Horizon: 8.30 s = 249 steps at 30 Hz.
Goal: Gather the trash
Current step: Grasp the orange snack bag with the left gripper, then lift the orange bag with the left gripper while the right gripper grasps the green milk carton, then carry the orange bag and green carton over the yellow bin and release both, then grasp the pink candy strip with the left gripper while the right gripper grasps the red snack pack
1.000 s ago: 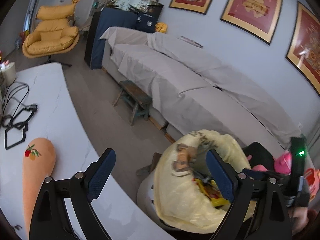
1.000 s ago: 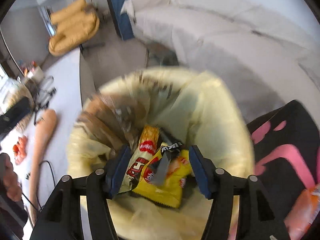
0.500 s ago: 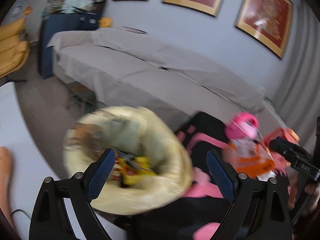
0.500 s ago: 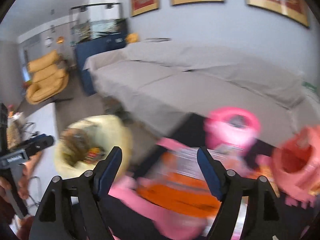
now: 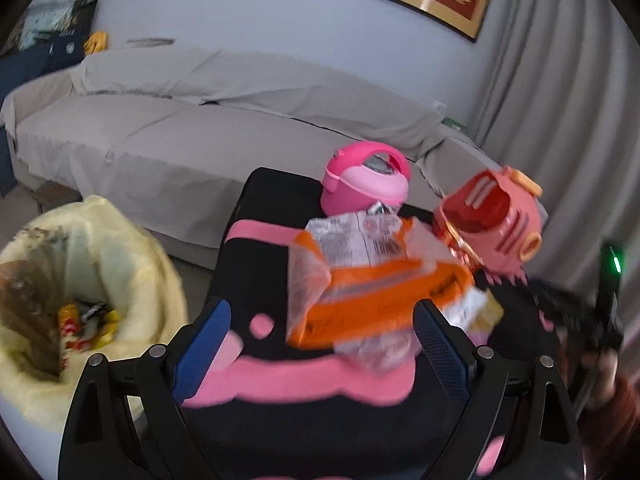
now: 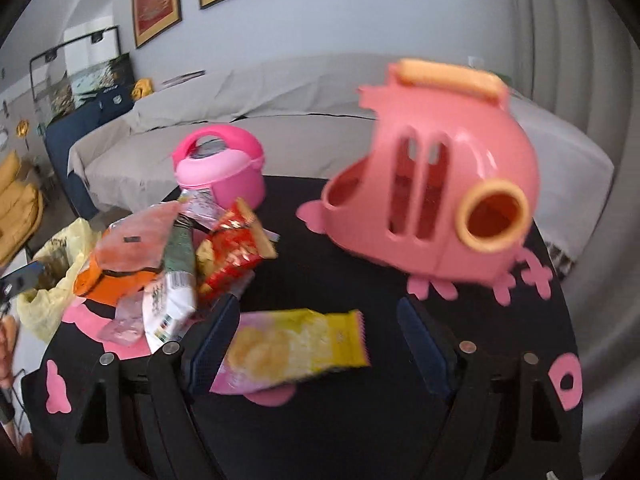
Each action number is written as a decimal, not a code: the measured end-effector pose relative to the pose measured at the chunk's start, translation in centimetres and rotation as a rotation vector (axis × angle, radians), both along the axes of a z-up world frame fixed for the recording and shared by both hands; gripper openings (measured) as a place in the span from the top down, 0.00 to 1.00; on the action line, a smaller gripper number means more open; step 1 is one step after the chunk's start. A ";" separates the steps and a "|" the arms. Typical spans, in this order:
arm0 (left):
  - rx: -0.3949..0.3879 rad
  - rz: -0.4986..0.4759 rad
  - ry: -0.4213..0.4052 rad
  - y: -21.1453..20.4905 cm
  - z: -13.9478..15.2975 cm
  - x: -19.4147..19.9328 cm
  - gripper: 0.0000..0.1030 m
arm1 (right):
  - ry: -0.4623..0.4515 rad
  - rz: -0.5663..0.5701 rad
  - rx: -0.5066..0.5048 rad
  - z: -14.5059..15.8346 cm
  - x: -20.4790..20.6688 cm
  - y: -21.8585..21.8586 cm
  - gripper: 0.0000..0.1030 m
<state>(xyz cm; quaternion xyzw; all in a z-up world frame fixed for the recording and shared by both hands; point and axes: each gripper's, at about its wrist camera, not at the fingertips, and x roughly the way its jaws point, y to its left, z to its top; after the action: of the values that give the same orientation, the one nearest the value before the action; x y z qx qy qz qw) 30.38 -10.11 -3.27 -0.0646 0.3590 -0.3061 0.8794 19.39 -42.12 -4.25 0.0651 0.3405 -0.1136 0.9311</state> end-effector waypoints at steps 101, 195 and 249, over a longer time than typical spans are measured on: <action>0.206 0.611 -0.071 24.1 -1.1 2.0 0.70 | -0.169 0.486 -0.099 9.1 7.8 26.9 0.43; 0.055 -0.163 0.124 -3.0 -2.6 -0.6 0.19 | -0.066 -0.033 0.025 0.6 -3.2 0.4 0.12; 0.223 -0.177 0.102 -17.9 -4.1 4.1 0.31 | 0.103 0.019 0.169 -3.3 -1.5 -4.0 0.86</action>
<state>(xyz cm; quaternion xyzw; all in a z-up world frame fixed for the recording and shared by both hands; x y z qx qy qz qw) 34.50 -28.02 -7.36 0.0499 0.4393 -0.3371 0.8312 17.85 -46.16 -7.54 0.1343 0.3968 -0.0789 0.9046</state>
